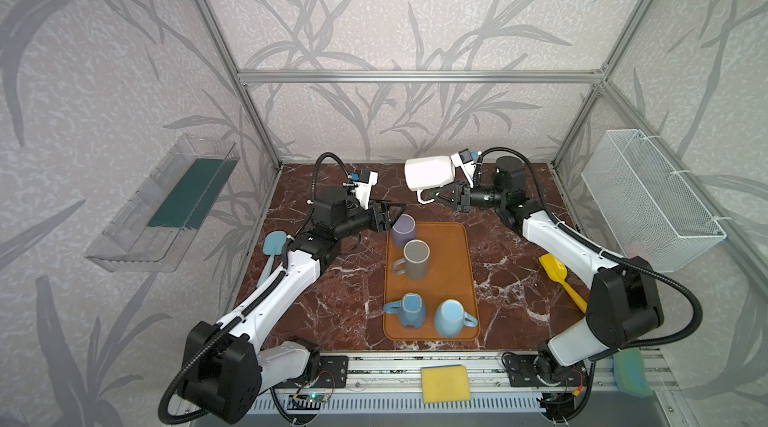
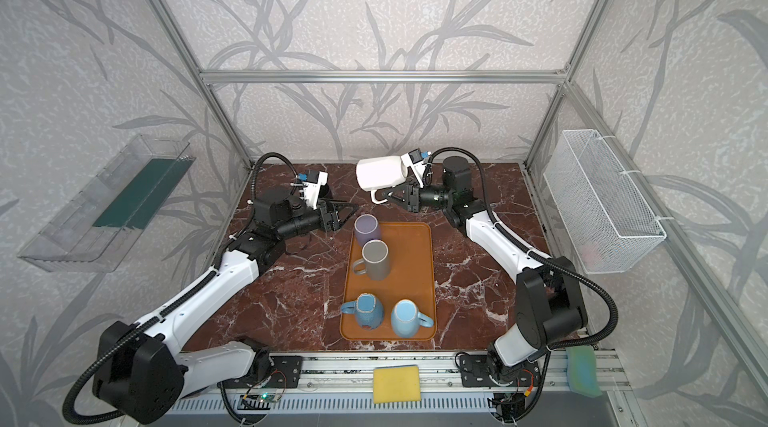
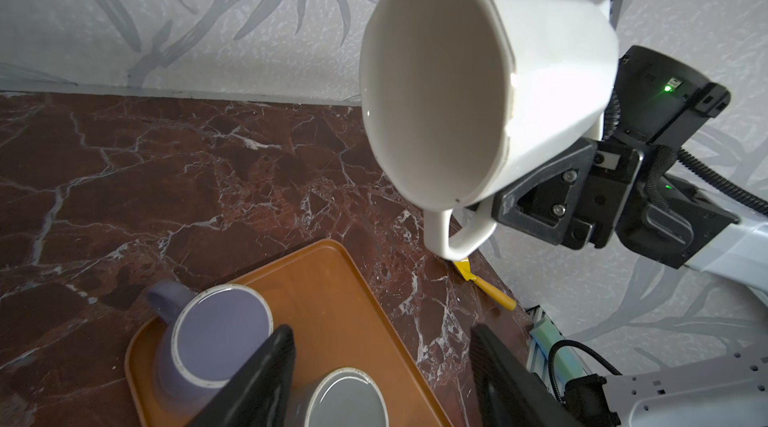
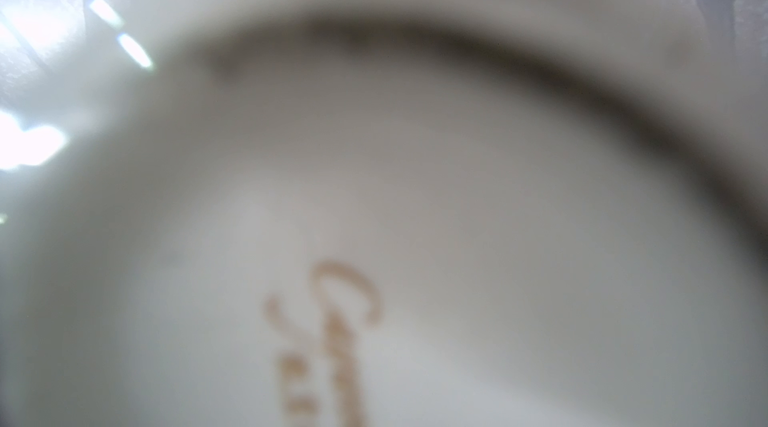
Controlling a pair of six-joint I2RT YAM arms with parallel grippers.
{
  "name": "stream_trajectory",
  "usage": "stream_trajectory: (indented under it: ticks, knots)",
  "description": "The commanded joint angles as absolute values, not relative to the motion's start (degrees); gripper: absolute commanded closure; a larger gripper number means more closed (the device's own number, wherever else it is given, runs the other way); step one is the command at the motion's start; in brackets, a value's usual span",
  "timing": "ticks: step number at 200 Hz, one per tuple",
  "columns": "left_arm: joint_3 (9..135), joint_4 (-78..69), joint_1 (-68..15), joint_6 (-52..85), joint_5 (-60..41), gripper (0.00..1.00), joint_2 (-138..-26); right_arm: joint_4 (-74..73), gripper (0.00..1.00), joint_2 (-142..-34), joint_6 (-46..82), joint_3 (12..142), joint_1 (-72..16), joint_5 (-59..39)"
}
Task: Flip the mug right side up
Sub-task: 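Bring the left gripper to the white mug's rim beside the right gripper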
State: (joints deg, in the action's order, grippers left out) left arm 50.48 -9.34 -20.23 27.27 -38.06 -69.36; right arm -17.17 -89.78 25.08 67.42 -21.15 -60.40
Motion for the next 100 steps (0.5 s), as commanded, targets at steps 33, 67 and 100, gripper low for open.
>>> stream_trajectory:
  ticks: [33, 67, 100]
  knots:
    - [49.86, -16.98, -20.48, 30.04, -43.23, 0.31, -70.32, -28.46, 1.00, -89.36, 28.31, 68.22, -22.54, -64.32]
    - [49.31, -19.50, -20.57, 31.11, -44.49, 0.31, -70.45, -30.29, 1.00, -89.81, 29.54, 68.20, -23.18, -64.82]
    - [48.71, -22.61, -20.59, 32.49, -46.34, 0.31, -70.61, -32.71, 1.00, -90.43, 30.60, 68.30, -23.92, -66.25]
